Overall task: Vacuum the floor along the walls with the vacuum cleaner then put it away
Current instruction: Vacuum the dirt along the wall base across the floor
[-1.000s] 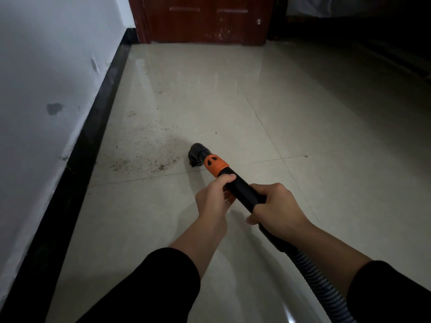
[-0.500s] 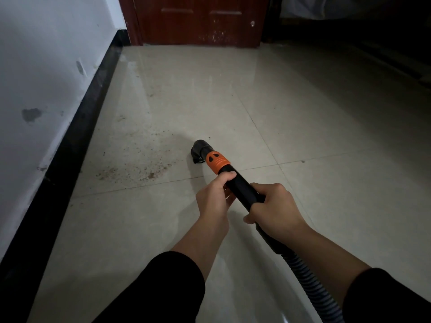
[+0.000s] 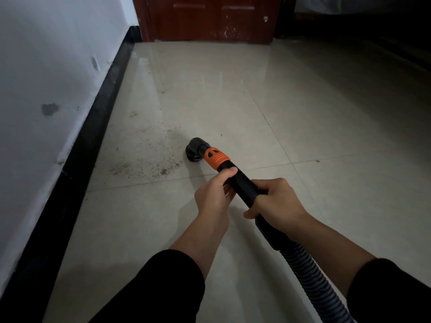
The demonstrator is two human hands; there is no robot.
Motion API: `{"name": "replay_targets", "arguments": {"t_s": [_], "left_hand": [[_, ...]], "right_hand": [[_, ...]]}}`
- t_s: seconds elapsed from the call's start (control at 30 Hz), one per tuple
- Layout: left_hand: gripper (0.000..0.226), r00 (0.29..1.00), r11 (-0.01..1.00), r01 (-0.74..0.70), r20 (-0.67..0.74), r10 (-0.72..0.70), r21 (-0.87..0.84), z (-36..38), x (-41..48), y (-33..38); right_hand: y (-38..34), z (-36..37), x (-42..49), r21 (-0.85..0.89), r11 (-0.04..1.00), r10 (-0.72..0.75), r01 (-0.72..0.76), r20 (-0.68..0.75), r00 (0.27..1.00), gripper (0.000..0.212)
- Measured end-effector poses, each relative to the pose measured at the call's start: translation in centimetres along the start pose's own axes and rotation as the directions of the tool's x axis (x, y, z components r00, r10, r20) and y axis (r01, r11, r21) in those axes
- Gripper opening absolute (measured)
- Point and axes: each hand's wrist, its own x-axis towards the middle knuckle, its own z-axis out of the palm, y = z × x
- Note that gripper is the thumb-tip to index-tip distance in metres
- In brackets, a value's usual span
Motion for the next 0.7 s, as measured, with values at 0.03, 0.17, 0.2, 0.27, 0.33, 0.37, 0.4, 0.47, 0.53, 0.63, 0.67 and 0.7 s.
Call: {"name": "replay_targets", "arguments": {"t_s": [0.03,0.17,0.2,0.27,0.33,0.37,0.4,0.47,0.53,0.63,0.67,0.7], "left_hand": [[0.025,1.0,1.0,-0.003,-0.002,0.003,-0.001,-0.2,0.0,0.2],[0.028,1.0,1.0,-0.014,-0.009,0.014,-0.009,-1.0,-0.1,1.0],[0.027,1.0,1.0,-0.018,-0.011,0.018,-0.013,-1.2,-0.2,1.2],[0.026,1.0,1.0,-0.024,-0.015,0.024,-0.019,-1.6,-0.3,1.4],[0.025,0.999,0.999,-0.028,-0.017,0.028,-0.018,-2.0,-0.5,1.6],[0.024,0.999,0.999,-0.029,-0.021,0.029,-0.018,-2.1,-0.6,1.7],[0.022,0.999,0.999,-0.03,-0.025,0.03,-0.019,-2.3,-0.6,1.8],[0.02,0.999,0.999,-0.03,-0.027,0.029,-0.023,-2.6,-0.8,2.0],[0.021,0.999,0.999,-0.029,-0.025,0.028,-0.025,-2.9,-1.1,2.1],[0.023,0.999,0.999,-0.024,-0.032,0.023,-0.032,-3.3,-1.4,2.1],[0.023,0.999,0.999,-0.024,-0.036,0.023,-0.036,-3.4,-1.6,2.1],[0.022,0.999,0.999,-0.025,-0.04,0.023,-0.039,-3.5,-1.7,2.2]], "right_hand": [[-0.2,0.2,0.0,0.003,1.0,-0.001,0.001,0.005,1.0,0.034],[-0.8,0.9,0.1,0.013,1.0,0.0,0.0,0.03,1.0,0.035],[-1.0,1.0,0.1,0.014,1.0,-0.001,0.0,0.038,0.999,0.035],[-1.2,1.3,0.0,0.018,1.0,-0.004,0.004,0.047,0.999,0.036],[-1.4,1.5,-0.1,0.022,1.0,-0.008,0.006,0.053,0.999,0.039],[-1.5,1.7,-0.2,0.022,1.0,-0.009,0.008,0.057,0.998,0.04],[-1.6,1.8,-0.3,0.02,1.0,-0.01,0.009,0.061,0.998,0.04],[-1.8,2.0,-0.4,0.019,1.0,-0.011,0.01,0.07,0.997,0.039],[-1.9,2.1,-0.6,0.022,1.0,-0.009,0.008,0.08,0.997,0.037],[-2.1,2.3,-1.0,0.007,1.0,-0.012,0.011,0.096,0.995,0.039],[-2.2,2.3,-1.1,0.002,1.0,-0.013,0.013,0.101,0.995,0.04],[-2.3,2.4,-1.3,-0.003,1.0,-0.016,0.017,0.104,0.994,0.04]]}}
